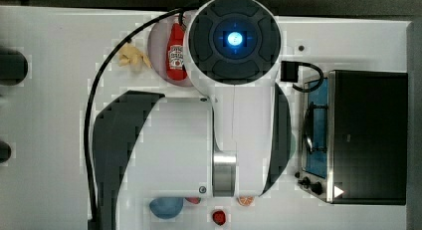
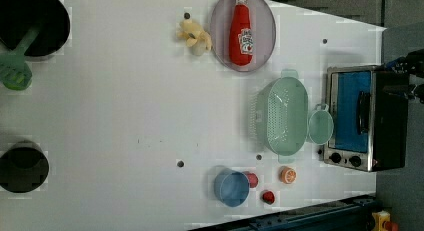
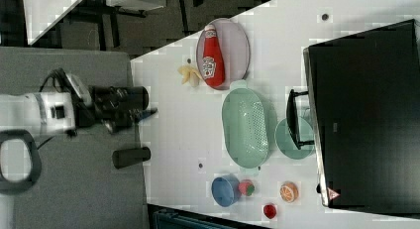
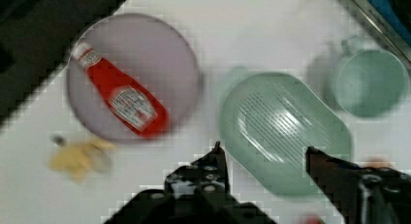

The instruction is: Drag strainer right to left.

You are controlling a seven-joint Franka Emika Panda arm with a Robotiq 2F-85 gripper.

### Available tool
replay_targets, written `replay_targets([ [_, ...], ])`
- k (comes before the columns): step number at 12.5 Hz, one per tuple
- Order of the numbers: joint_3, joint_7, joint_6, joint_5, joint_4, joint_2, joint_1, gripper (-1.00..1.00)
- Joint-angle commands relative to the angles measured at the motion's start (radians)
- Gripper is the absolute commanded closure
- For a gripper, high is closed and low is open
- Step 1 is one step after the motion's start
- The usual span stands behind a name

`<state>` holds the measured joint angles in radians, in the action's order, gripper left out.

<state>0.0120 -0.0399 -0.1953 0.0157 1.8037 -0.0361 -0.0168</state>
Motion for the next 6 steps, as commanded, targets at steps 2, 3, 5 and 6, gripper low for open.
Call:
replay_targets([
  [2,0.048,-0.075,0.249,0.037,0.303,-0.552,0.027,-0.82],
  [3,0.048,-0.075,0.247,0.036,0.311,-0.551,0.027,-0.99],
  [5,0.044,-0.089,0.223,0.036,0.351,-0.536,0.025,-1.0],
  [6,0.043,-0.096,0.195,0.036,0.383,-0.521,0.025,-1.0],
])
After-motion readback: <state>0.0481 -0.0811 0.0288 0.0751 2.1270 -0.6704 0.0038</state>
